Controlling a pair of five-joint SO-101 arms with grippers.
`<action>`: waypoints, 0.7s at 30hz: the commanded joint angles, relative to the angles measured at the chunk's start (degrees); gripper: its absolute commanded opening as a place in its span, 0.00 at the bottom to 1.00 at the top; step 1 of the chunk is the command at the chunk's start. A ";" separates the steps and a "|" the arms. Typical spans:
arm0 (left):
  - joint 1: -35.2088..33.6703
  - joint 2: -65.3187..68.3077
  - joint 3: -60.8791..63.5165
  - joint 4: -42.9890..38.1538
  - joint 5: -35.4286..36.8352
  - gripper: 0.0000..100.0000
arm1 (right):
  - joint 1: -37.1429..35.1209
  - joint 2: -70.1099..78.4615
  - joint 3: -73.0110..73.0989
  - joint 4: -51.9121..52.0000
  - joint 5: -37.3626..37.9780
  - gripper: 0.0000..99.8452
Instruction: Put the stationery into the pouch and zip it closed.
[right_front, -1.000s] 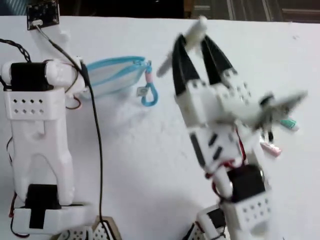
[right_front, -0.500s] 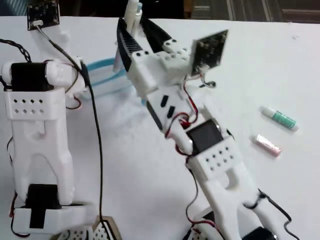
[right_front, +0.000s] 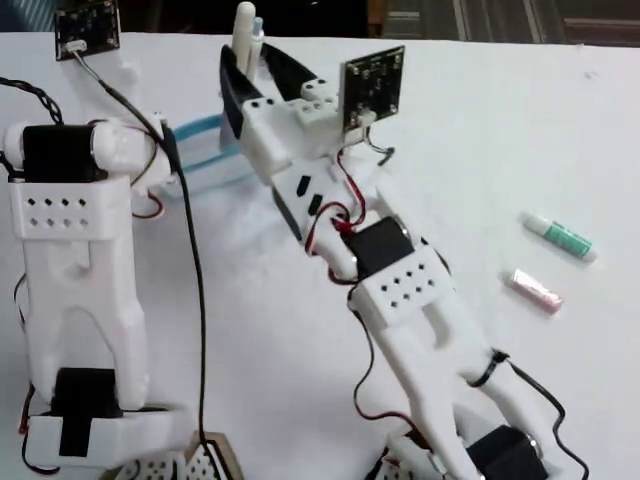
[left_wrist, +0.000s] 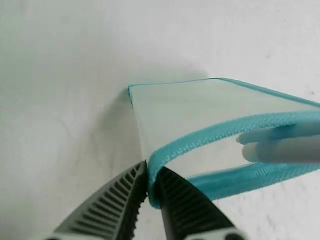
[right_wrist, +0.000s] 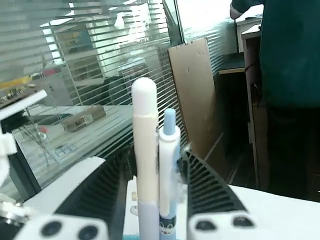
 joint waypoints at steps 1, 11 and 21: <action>-0.31 -0.31 -1.14 -0.09 -0.70 0.02 | -1.54 0.75 -2.55 -0.84 3.69 0.02; -0.31 -0.31 -1.14 -0.09 -0.88 0.02 | -6.81 -2.15 -1.32 10.95 13.27 0.19; -0.31 -0.31 -1.14 -0.09 -0.88 0.02 | -6.90 -8.48 -1.58 12.97 13.36 0.27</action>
